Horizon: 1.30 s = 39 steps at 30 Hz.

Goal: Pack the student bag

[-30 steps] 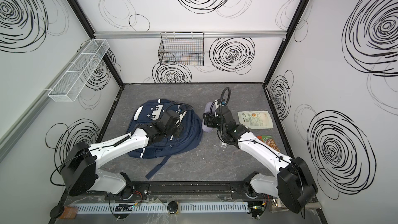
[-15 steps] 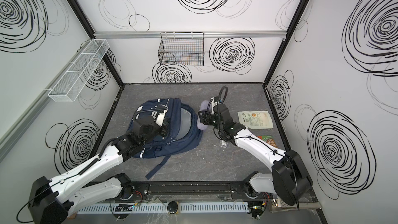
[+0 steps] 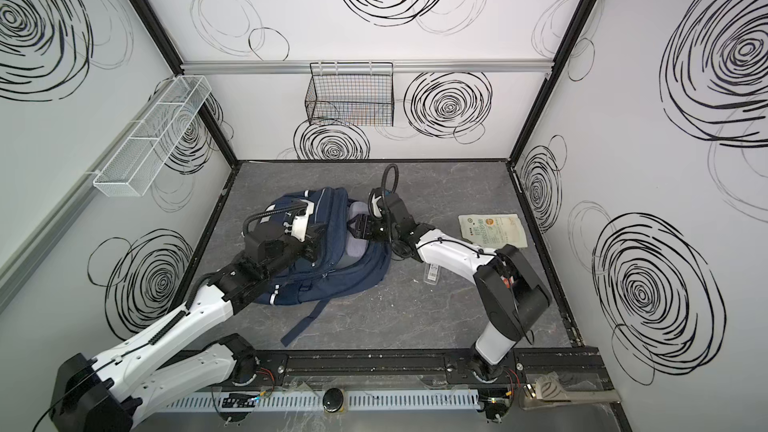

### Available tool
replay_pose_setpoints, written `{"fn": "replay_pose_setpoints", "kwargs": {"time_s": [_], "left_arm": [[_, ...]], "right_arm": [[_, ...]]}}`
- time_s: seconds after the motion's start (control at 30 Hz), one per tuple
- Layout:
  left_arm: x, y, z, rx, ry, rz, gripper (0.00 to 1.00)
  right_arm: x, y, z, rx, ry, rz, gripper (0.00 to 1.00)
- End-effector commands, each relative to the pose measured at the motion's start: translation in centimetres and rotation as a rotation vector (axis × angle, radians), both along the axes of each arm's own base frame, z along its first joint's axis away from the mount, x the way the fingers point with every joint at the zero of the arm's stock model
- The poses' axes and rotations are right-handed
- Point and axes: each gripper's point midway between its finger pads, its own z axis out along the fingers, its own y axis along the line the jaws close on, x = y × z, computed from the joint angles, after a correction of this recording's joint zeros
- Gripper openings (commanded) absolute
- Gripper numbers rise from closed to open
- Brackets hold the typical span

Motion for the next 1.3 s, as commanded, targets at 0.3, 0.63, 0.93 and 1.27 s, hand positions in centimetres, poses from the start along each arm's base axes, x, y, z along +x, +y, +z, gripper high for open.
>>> {"fn": "replay_pose_setpoints", "kwargs": {"time_s": [0.3, 0.63, 0.93, 1.27], "left_arm": [[1.1, -0.3, 4.9, -0.108, -0.147, -0.003, 0.00], [1.5, 0.3, 4.9, -0.132, -0.140, 0.009, 0.00], [1.7, -0.3, 4.3, -0.132, -0.110, -0.022, 0.09], [1.9, 1.9, 5.4, -0.135, -0.147, 0.083, 0.49]], "right_arm": [[-0.3, 0.9, -0.4, 0.008, 0.054, 0.037, 0.78], [0.3, 0.0, -0.1, -0.012, 0.032, 0.008, 0.90], [0.7, -2.5, 2.8, -0.042, -0.105, -0.081, 0.82], [-3.8, -7.7, 6.7, -0.251, -0.381, -0.188, 0.73]]}}
